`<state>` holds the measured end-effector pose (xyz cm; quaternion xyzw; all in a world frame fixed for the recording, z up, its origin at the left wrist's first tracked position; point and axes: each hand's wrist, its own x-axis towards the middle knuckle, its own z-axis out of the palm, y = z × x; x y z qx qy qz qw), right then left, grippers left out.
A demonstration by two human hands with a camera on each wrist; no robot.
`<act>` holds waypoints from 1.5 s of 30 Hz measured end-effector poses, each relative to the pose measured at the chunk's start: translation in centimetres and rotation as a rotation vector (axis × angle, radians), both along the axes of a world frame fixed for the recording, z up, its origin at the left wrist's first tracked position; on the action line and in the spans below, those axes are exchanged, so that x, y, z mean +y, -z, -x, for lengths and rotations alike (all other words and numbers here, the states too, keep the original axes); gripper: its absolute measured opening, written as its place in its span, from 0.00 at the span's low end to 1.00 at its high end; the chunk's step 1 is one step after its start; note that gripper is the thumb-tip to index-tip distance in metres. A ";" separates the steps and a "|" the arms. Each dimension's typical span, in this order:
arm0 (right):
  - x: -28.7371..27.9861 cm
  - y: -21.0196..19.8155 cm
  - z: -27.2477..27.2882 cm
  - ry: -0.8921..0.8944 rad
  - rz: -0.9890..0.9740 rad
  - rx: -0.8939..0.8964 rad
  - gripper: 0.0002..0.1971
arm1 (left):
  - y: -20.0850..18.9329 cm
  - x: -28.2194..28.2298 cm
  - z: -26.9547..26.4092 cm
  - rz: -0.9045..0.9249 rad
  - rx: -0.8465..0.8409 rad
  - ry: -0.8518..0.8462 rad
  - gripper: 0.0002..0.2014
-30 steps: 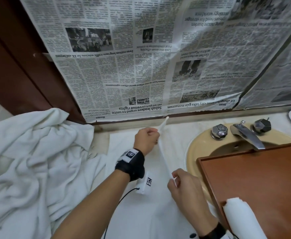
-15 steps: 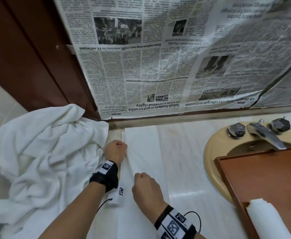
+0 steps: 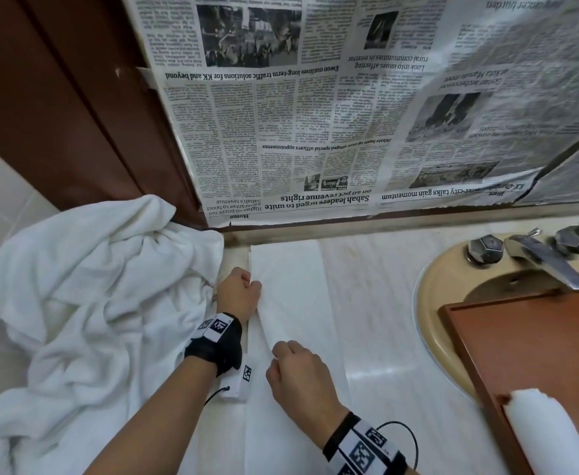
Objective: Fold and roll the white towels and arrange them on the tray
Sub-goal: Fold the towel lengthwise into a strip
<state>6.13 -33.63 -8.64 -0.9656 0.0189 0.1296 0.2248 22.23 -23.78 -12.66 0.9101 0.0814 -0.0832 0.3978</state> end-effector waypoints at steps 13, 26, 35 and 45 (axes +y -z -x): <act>-2.2 1.6 0.1 -0.097 -0.433 0.216 0.18 | -0.1 -0.1 0.2 -0.085 0.019 0.119 0.21; -9.3 3.8 -2.6 0.028 -0.075 0.005 0.26 | -0.2 -2.5 0.7 -0.550 -0.072 0.493 0.22; -13.9 1.4 -0.5 0.144 -0.223 0.000 0.07 | -0.9 -3.7 2.3 -0.336 -0.117 0.436 0.21; -13.1 0.7 15.5 0.202 -0.105 0.383 0.18 | 0.5 -2.0 10.4 -0.223 0.179 0.376 0.17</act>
